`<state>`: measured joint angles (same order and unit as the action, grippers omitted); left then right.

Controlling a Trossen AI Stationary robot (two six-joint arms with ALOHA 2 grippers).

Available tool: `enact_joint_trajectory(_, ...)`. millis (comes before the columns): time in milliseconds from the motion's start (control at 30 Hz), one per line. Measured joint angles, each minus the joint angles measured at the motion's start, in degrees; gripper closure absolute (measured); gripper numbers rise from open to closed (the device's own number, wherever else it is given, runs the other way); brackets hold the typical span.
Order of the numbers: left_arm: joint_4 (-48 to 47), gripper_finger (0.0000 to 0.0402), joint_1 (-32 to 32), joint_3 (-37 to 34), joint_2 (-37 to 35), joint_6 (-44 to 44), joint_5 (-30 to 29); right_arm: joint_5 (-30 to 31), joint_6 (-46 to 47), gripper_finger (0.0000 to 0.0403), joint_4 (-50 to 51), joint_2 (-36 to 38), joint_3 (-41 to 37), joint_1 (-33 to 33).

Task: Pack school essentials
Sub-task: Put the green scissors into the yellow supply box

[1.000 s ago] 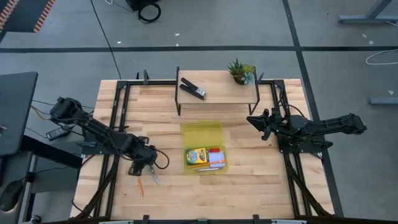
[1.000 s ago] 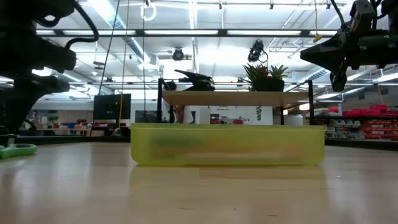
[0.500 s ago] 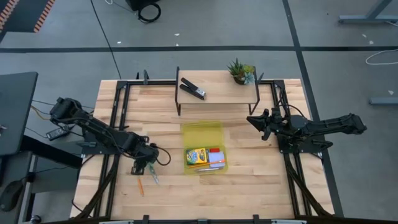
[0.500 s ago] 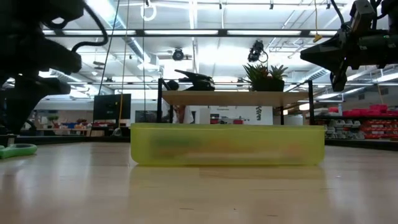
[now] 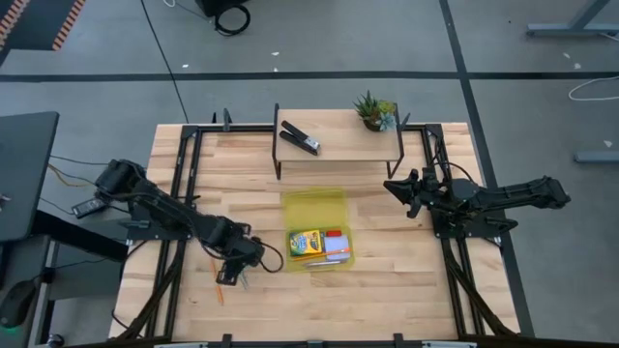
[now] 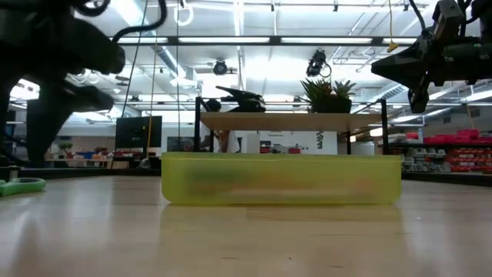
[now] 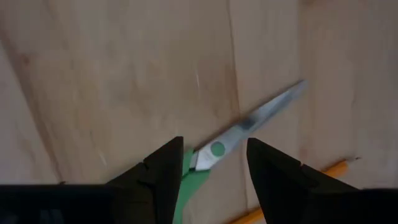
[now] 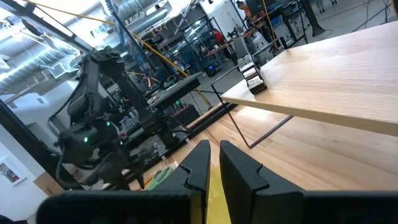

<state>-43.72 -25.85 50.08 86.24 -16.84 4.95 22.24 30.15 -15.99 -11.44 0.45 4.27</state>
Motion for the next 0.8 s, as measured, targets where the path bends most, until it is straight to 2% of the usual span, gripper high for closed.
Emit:
enact_joint_trajectory(233,-9.57,0.0185,0.00,5.20,8.93,10.17,-0.28,0.00,0.00,0.0361,0.02,0.00,0.00,0.00)
enact_joint_trajectory(500,-16.20,0.0184,1.74,3.71,8.12,21.45,-0.49,0.00,0.00,0.0361,0.02,0.01,0.00,0.01)
enact_joint_trajectory(700,-18.36,0.0196,3.29,1.75,7.52,31.03,-5.50,0.00,0.00,0.0361,-0.01,-0.03,0.00,0.02)
enact_joint_trajectory(800,-18.07,0.0200,3.81,0.52,7.49,33.00,-6.25,0.00,0.00,0.0361,0.02,-0.09,0.00,0.02)
